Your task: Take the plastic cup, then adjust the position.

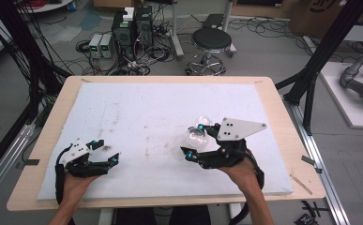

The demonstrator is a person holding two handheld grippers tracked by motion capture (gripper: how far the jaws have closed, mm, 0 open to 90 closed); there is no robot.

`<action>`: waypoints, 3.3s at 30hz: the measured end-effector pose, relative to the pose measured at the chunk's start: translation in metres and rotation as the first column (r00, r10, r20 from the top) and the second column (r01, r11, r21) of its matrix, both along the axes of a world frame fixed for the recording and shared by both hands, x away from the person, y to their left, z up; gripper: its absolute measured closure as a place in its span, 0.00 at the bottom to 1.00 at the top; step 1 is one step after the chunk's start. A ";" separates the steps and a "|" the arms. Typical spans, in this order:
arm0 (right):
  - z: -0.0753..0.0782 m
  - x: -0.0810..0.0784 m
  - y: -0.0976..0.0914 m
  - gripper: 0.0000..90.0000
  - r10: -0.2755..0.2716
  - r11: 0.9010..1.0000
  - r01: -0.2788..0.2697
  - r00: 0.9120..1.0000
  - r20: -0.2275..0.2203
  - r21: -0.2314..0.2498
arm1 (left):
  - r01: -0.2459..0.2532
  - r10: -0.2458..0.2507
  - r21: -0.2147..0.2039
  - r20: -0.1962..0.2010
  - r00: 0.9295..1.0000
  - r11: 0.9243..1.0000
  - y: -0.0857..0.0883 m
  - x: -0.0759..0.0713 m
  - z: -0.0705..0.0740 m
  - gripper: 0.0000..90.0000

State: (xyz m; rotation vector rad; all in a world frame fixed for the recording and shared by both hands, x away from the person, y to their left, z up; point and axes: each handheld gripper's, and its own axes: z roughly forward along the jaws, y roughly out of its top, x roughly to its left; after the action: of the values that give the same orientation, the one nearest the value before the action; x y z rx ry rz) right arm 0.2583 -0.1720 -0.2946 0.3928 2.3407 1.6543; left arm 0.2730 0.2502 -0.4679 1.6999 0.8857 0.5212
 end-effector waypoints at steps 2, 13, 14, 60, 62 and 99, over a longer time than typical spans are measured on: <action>-0.009 0.001 0.002 0.44 -0.002 0.999 0.003 1.000 -0.020 0.035 | 0.001 -0.001 -0.002 -0.003 1.000 1.000 0.000 0.000 0.000 0.18; -0.037 -0.005 0.020 0.45 0.029 0.994 -0.028 1.000 -0.007 0.103 | 0.001 -0.001 0.000 0.003 1.000 1.000 0.000 0.000 0.000 0.18; -0.039 -0.006 0.022 0.45 0.029 0.995 -0.028 1.000 -0.009 0.094 | 0.001 -0.001 0.000 0.001 1.000 1.000 0.000 0.000 0.000 0.18; -0.064 0.008 0.018 0.45 0.062 0.996 -0.057 0.996 -0.070 0.071 | 0.421 -0.408 -0.078 0.136 0.903 0.904 0.005 0.008 0.042 0.15; -0.063 0.008 0.018 0.45 0.073 0.995 -0.067 0.994 -0.076 0.077 | 0.478 -0.463 -0.092 0.146 0.874 0.873 0.001 0.010 0.046 0.15; -0.064 0.010 0.021 0.46 0.173 0.975 -0.158 0.981 -0.084 0.160 | 0.764 -0.734 -0.158 0.213 0.645 0.626 -0.130 0.020 0.059 0.15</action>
State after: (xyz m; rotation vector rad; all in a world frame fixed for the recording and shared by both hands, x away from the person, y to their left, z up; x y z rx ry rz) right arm 0.2688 -0.1514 -0.3591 0.3217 2.3818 1.9408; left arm 0.2929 0.1206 -0.4093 1.6145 0.0630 -0.0615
